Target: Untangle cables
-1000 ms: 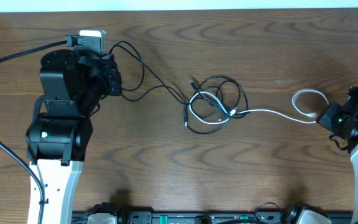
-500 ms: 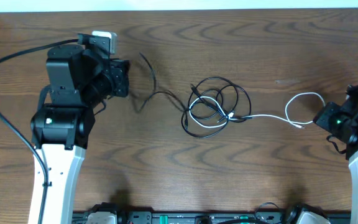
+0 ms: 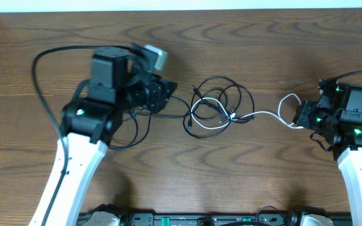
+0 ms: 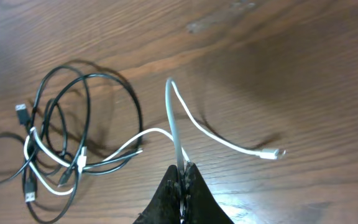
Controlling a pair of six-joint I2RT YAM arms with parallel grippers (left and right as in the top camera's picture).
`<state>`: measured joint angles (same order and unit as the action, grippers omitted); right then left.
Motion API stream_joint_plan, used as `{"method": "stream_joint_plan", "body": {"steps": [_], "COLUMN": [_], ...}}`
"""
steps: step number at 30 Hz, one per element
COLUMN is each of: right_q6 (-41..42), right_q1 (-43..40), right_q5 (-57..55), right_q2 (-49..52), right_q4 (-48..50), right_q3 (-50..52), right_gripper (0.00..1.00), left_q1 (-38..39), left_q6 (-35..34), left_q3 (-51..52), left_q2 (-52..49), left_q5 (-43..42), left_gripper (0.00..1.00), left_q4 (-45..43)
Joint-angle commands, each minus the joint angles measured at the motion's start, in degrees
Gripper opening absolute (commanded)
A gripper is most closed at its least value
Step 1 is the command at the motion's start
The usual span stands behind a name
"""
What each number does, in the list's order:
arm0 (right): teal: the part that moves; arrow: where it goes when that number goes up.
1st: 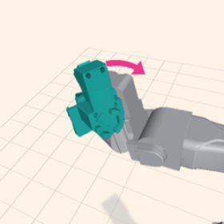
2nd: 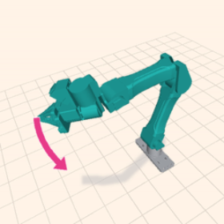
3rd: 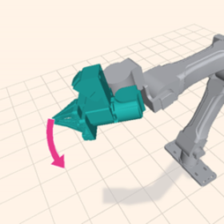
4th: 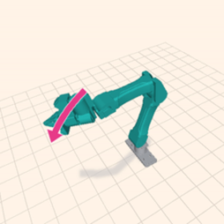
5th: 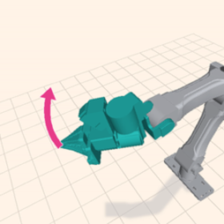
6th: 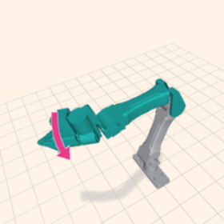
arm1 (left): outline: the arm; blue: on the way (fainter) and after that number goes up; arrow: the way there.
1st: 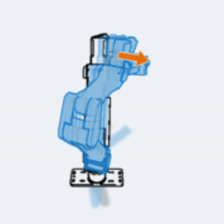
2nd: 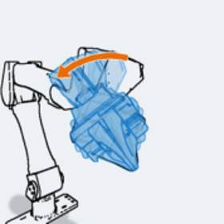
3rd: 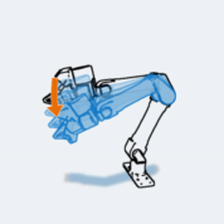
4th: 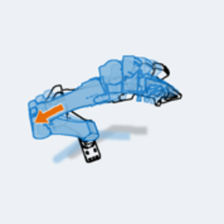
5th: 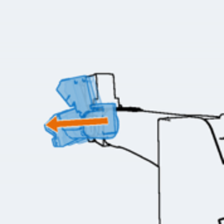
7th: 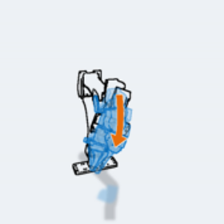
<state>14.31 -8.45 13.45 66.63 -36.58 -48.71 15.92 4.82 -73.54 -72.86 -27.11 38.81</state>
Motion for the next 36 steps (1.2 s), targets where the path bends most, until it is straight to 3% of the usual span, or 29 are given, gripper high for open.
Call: {"method": "stream_joint_plan", "body": {"steps": [1,10,11,12,13,14,22,28,36], "right_q6": [0.22,-5.22,-6.01,-6.86,-7.65,-8.37,-7.02,-1.97,1.18], "right_q1": [1.84,4.50,4.83,5.16,5.46,5.75,10.27,14.25,20.55], "right_q5": [0.00,2.73,3.26,4.15,5.16,6.12,7.06,7.06,5.70], "right_q2": [-0.24,-0.24,-0.24,-0.24,-0.24,-0.17,5.09,15.58,28.59], "right_q4": [0.13,-0.50,-0.57,-0.63,-0.63,-0.57,5.18,14.69,25.59], "right_q3": [-0.74,-0.74,-0.74,-0.74,-0.74,-0.74,-0.74,-0.74,-0.76], "right_gripper": [0.01,0.08,0.14,0.29,0.51,0.55,0.65,0.65,0.64], "left_q1": [2.56,6.86,7.10,7.30,7.41,7.41,7.41,7.41,7.41], "left_q6": [4.61,15.28,15.89,15.98,16.00,16.26,15.93,7.96,7.91], "left_q3": [-1.97,-1.97,-1.97,-1.97,-1.97,-1.97,-1.97,-1.99,-1.99], "left_q2": [-4.94,-19.45,-20.61,-21.40,-22.40,-22.95,-24.30,-23.23,-19.82], "left_q5": [-0.98,-1.01,-1.01,-1.01,-1.22,-1.68,-1.01,11.85,12.15], "left_gripper": [0.49,0.54,0.54,0.54,0.55,0.55,0.55,0.55,0.55], "left_q4": [0.13,-2.43,-2.95,-3.34,-3.76,-3.91,-4.48,-5.42,-5.11]}}
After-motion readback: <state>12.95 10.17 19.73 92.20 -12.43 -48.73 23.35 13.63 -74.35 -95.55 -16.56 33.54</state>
